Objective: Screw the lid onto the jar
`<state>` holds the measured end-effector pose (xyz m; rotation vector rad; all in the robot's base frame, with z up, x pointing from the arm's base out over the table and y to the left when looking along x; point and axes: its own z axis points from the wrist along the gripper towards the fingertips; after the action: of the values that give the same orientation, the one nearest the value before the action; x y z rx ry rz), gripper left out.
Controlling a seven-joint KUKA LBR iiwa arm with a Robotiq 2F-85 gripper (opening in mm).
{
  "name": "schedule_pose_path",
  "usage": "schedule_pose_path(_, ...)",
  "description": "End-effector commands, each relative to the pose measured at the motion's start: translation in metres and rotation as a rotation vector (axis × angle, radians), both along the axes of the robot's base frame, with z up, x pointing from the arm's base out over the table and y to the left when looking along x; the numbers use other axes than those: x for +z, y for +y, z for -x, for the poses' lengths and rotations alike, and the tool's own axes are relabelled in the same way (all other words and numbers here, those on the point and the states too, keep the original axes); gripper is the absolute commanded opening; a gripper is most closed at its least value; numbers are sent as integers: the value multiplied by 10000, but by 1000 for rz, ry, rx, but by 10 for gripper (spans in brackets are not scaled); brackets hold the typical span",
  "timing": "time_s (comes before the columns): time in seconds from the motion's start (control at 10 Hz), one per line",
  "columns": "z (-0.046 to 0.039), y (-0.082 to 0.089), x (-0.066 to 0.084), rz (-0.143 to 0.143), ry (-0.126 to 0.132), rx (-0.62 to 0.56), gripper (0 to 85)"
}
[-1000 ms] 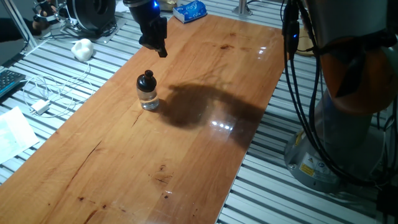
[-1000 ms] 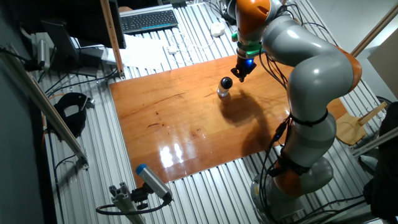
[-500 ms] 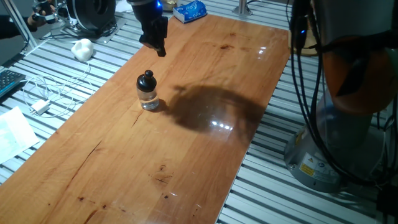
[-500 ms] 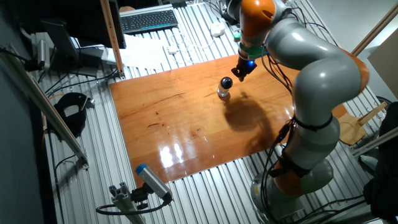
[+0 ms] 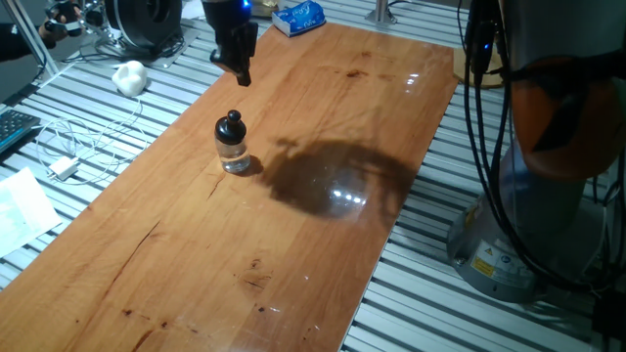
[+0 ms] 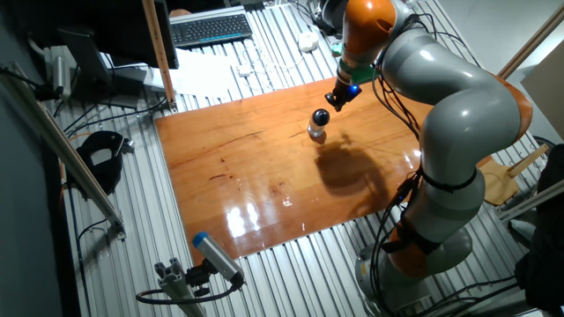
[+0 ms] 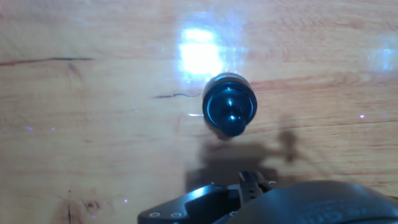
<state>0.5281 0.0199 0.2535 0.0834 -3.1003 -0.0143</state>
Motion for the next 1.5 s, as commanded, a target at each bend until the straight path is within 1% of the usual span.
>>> schedule_pose_path(0.0,-20,6,-2,-7,-2,-1,0)
schedule_pose_path(0.1,-34,-1,7,-9,-2,2,0)
schedule_pose_path(0.4,-38,-2,30,-20,4,12,0)
schedule_pose_path(0.6,-38,-2,30,-29,31,32,0)
schedule_pose_path(0.7,-38,-2,30,-4,33,32,0)
schedule_pose_path(0.8,-38,-2,30,16,28,30,0)
schedule_pose_path(0.9,-38,-2,30,37,35,40,0)
schedule_pose_path(1.0,-38,-2,30,27,52,45,0)
schedule_pose_path(1.1,-38,-2,30,35,43,66,0)
schedule_pose_path(1.2,-38,-2,30,14,51,60,0)
schedule_pose_path(1.4,-38,-2,30,16,53,48,0)
